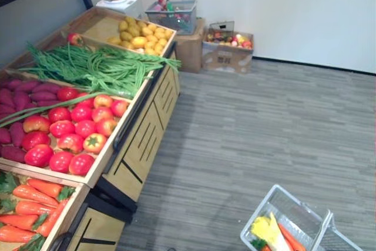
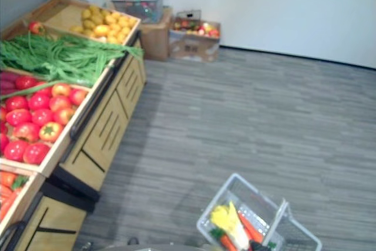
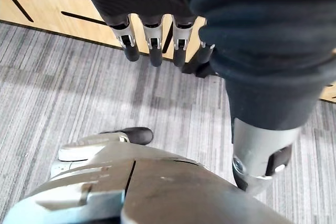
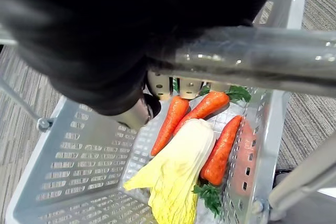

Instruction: Pick vegetable in the basket

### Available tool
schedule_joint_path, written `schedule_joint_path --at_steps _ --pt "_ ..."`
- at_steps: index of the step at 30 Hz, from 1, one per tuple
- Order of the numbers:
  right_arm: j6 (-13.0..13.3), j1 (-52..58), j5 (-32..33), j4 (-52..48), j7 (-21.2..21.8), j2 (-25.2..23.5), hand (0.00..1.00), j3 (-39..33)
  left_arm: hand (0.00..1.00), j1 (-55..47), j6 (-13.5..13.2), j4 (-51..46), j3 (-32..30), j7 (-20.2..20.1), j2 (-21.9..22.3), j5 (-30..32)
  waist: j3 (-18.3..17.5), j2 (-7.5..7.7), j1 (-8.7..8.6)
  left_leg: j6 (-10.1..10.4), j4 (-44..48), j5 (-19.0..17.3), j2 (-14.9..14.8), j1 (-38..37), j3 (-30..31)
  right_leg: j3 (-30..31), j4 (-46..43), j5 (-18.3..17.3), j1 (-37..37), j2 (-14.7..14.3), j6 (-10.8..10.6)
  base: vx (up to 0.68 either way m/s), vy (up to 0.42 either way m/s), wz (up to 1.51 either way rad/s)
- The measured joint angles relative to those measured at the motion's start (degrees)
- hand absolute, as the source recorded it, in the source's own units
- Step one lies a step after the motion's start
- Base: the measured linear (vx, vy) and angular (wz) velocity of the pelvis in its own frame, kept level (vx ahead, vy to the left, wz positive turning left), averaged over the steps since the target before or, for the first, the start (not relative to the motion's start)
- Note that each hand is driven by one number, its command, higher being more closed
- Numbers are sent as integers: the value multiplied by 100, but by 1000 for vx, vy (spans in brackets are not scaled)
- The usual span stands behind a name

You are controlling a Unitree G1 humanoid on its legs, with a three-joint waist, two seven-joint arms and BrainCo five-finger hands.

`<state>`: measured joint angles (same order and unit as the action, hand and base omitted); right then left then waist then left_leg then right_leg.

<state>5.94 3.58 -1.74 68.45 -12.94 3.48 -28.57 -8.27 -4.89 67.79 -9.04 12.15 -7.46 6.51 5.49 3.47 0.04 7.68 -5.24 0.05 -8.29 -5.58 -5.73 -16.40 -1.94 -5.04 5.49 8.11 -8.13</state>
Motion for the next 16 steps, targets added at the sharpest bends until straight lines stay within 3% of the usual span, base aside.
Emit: schedule_joint_path --at_steps 5,16 --pt "67 8 58 4 205 -2 100 47 0 -27 0 62 -31 -26 17 -187 12 -1 -17 4 -11 -5 55 -272 -200 130 109 39 223 41 -19 28 20 -14" --pt "136 153 503 6 226 24 100 226 0 -44 -117 180 28 -139 27 -194 10 -111 -83 -5 -13 -10 50 -384 -332 270 220 187 285 26 -20 -57 11 -6"
